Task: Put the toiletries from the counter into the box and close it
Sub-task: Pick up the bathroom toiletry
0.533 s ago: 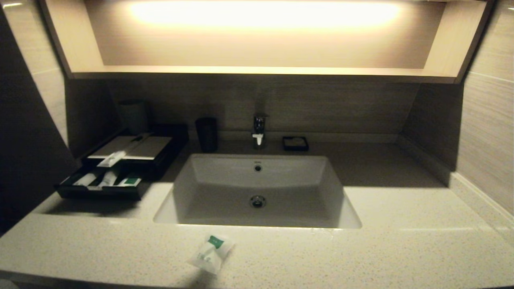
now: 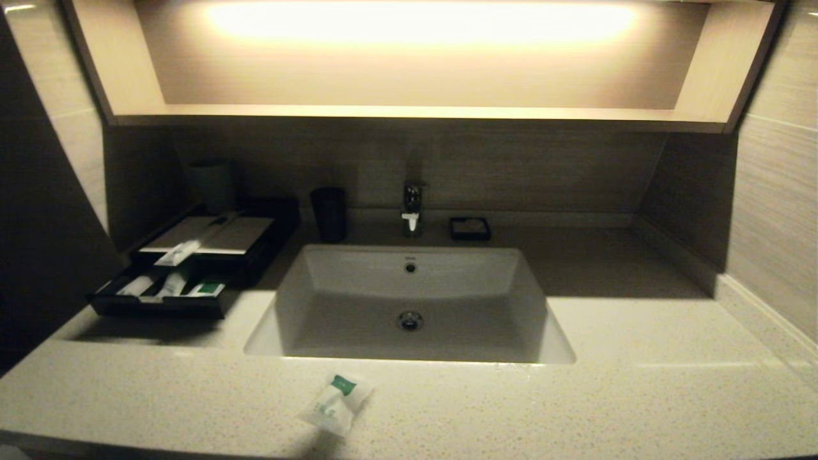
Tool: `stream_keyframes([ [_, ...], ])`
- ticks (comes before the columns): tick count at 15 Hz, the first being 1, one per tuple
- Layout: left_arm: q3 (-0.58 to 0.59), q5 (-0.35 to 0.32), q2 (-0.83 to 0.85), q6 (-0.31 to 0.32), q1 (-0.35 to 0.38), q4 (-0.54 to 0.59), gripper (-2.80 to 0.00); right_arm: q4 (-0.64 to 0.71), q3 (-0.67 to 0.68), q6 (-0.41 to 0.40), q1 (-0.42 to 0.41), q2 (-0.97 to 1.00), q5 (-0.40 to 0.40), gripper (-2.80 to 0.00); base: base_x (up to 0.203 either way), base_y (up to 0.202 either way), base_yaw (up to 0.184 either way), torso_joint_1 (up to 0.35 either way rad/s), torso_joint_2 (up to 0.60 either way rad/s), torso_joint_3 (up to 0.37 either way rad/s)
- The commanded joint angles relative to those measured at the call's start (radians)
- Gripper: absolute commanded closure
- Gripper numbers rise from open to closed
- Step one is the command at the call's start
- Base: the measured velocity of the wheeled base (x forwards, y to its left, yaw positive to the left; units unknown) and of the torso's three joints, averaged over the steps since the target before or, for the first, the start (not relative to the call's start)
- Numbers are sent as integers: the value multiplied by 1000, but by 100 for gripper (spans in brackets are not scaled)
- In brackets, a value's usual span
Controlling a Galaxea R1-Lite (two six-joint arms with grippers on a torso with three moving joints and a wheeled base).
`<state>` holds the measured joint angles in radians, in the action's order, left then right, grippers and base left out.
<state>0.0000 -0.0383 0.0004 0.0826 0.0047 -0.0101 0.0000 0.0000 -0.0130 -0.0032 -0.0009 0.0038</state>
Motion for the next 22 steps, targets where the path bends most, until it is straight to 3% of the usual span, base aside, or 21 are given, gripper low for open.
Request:
stream_keyframes([
  [1,9,0,1,0,0,-1,0,0,1,-1,0,0,1,0,0,0,0,0,0,0],
  [22,9,0,1,1,1,-1,0,0,2,-1,0,1,1,0,0,0,0,0,0,0],
])
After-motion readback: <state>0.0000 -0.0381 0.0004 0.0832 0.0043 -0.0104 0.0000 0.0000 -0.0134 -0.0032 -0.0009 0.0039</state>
